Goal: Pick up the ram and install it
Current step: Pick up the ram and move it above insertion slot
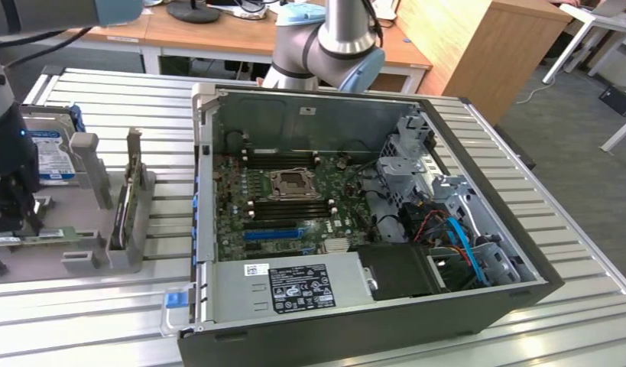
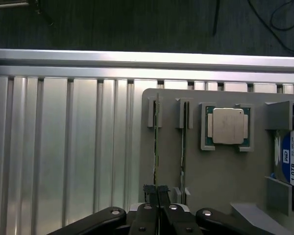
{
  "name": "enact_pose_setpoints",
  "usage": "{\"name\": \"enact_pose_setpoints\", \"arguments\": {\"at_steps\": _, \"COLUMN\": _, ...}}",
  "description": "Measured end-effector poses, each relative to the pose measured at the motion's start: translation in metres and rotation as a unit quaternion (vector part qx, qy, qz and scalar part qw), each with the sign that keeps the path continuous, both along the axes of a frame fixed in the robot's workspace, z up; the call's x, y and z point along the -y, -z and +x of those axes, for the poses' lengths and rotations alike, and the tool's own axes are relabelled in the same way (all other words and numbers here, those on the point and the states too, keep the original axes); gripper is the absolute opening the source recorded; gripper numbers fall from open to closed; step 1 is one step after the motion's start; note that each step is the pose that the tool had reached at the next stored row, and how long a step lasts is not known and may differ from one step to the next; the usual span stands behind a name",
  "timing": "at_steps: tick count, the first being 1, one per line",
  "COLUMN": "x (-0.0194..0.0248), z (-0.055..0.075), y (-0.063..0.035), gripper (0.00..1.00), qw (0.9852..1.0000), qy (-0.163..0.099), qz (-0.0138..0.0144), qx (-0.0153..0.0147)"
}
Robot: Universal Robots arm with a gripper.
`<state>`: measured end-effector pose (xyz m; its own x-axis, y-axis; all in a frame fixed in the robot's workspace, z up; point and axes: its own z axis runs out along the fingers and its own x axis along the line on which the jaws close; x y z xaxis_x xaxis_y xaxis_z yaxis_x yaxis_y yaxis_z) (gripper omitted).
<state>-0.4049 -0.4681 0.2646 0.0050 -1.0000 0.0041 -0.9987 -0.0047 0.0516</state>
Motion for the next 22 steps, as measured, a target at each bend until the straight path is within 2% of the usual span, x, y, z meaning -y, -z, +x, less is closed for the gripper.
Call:
{"name": "enact_pose_setpoints", "arguments": {"at_steps": 8, "x": 0.0000, "z": 0.000, "y": -0.0302, "gripper": 0.12, "qw": 1.0000, "qy": 0.000, "qz": 0.0000, "qx": 0.0000}}
{"name": "enact_pose_setpoints", "arguments": {"at_steps": 22, "x": 0.0000, "z": 0.000, "y": -0.0678, "gripper": 0.12, "qw": 1.0000, "qy": 0.001, "qz": 0.0000, "qx": 0.0000}}
